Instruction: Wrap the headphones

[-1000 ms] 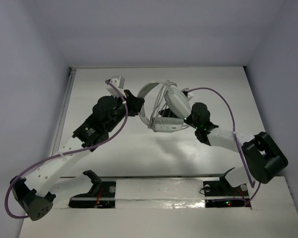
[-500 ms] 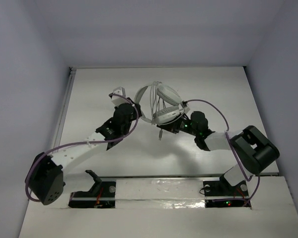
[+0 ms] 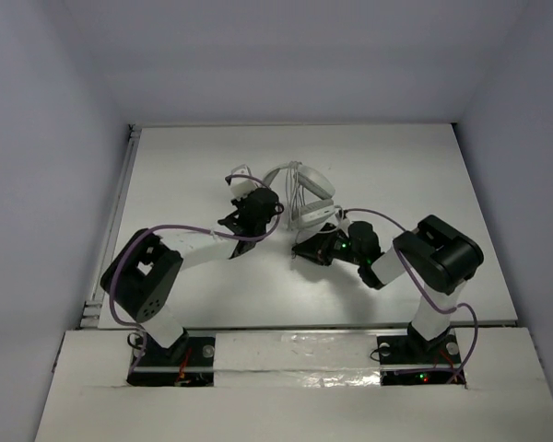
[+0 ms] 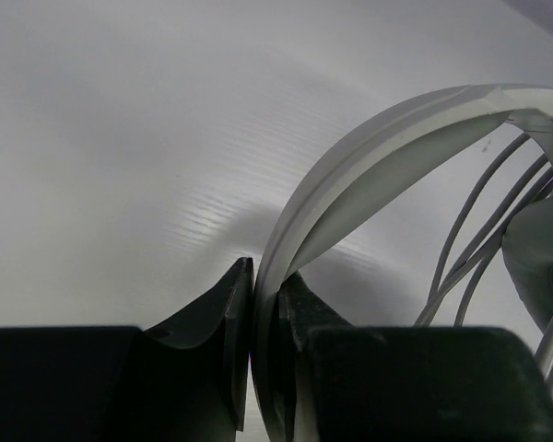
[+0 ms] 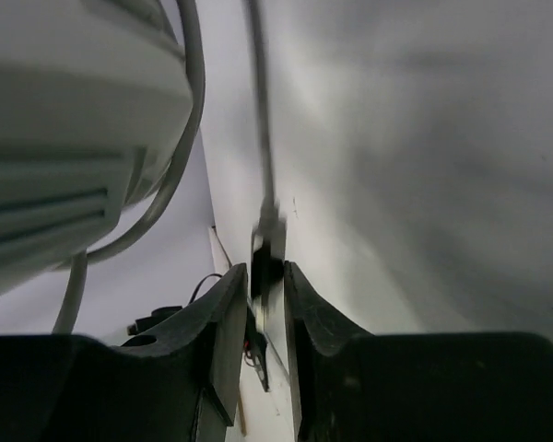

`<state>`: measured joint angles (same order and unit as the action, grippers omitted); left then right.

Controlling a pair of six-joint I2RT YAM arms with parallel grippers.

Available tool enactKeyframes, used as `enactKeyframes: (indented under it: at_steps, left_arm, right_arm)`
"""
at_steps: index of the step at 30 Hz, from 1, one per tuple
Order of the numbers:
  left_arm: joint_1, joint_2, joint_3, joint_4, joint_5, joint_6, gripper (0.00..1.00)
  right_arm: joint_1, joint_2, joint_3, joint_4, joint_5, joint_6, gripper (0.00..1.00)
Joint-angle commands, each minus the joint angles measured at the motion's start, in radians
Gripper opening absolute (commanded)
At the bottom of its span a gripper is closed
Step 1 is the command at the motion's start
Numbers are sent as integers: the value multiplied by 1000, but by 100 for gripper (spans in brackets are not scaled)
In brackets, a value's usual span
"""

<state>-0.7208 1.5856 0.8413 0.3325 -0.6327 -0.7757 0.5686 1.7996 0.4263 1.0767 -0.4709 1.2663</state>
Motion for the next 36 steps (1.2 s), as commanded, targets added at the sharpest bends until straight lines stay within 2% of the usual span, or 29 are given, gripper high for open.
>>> enactKeyframes:
  at_steps: [1,6,8,11,13,15,16,19,21,24,25,28,29,31,32,34,36]
  left_arm:
    - [23,25,96,134,-65,4,0]
    - [58,149,137,117,-18,38,0]
    - [69,181,157,109,-13,50,0]
    - [90,217,182,120,10,81,0]
    - [102,237,212,114,25,96,0]
    - [113,263,228,109,27,113,0]
    - [113,272,246,102,30,118,0]
    - [148,309,271,96,51,131,0]
    - [170,336,297,88,65,139,0]
    - [170,370,341,74,74,165,0]
    - [170,379,372,51,77,180,0]
    - [170,387,380,14,99,204,35]
    - [170,358,363,19,102,205,52]
    - [170,323,328,33,119,207,69]
    - [170,291,308,25,119,205,83]
    - [170,233,274,5,117,199,96]
    - [170,182,251,-9,111,187,99]
  right_arm:
    - [1,24,-23,173,6,59,29]
    - [1,23,-61,160,17,62,38]
    - [1,-5,-84,160,26,56,50]
    - [1,-80,-133,117,54,25,57]
    - [1,-135,-161,34,81,-11,65]
    - [1,-230,-173,-64,94,-39,67]
    - [1,-262,-176,-107,97,-63,74]
    - [1,-390,-189,-279,123,-134,82]
    - [1,-469,-187,-410,176,-169,83]
    - [1,-577,-198,-496,216,-200,84]
    - [1,-674,-195,-524,247,-218,84]
    - [1,-886,-120,-725,334,-304,85]
    - [1,-931,-92,-782,366,-333,91]
    - [1,-997,-4,-931,446,-410,99]
    - [1,-1034,29,-970,466,-435,100]
    - [1,-1052,102,-1053,510,-478,100]
    - [1,-1068,144,-1119,532,-501,100]
